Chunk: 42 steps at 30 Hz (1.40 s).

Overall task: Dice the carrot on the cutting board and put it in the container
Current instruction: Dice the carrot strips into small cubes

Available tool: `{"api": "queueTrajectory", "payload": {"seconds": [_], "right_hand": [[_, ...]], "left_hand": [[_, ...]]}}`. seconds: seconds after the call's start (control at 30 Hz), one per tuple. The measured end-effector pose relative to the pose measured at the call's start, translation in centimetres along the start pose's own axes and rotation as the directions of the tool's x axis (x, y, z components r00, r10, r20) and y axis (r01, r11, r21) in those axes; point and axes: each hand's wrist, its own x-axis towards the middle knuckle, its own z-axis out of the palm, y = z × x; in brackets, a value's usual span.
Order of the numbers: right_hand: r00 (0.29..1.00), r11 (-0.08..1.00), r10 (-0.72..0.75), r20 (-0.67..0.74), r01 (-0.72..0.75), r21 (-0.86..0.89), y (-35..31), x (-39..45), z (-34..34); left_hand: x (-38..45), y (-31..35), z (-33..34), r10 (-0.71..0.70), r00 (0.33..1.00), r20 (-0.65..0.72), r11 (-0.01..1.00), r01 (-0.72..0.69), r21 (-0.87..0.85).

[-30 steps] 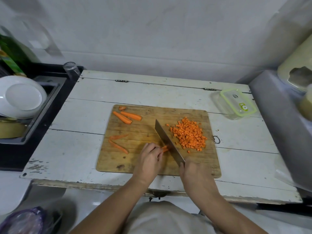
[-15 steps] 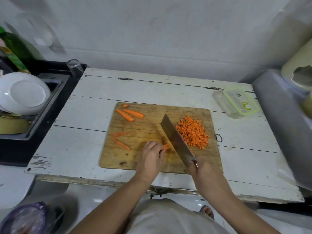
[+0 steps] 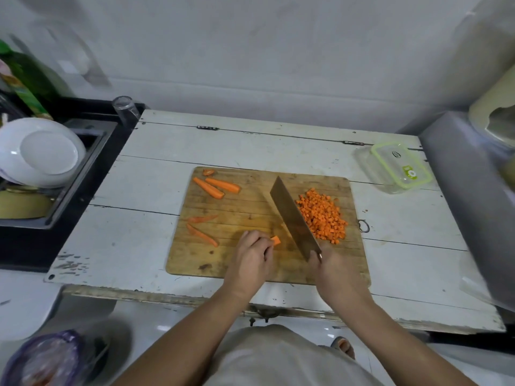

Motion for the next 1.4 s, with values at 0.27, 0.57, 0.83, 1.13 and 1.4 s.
{"api": "queueTrajectory", "payload": {"seconds": [0.27, 0.57, 0.83, 1.13, 1.4], "right_hand": [[0.994, 0.996, -0.046, 0.104, 0.054, -0.071, 0.3, -3.2, -0.1], [0.998, 0.999, -0.043, 0.042, 0.043, -0.004, -1.8, 0.7, 1.0], [0.994, 0.996, -0.068, 0.089, 0.073, -0.058, 0.1, -3.3, -0.6], [0.996, 0.997, -0.062, 0.059, 0.065, -0.035, -2.4, 0.6, 1.7], [0.995, 0.996, -0.085, 0.052, 0.085, 0.005, 0.3, -1.9, -0.3]], "left_hand": [[0.1, -0.1, 0.2, -0.013, 1.0, -0.008, 1.0, 0.013, 0.023], [0.0, 0.2, -0.3, -0.012, 1.0, -0.005, 1.0, 0.012, 0.013], [-0.2, 0.1, -0.2, -0.023, 1.0, -0.018, 0.999, 0.024, 0.033], [-0.2, 0.4, -0.2, -0.036, 0.999, -0.04, 0.998, 0.038, 0.049], [-0.6, 1.3, -1.9, -0.28, 0.96, 0.029, 0.953, 0.281, -0.111]]}}
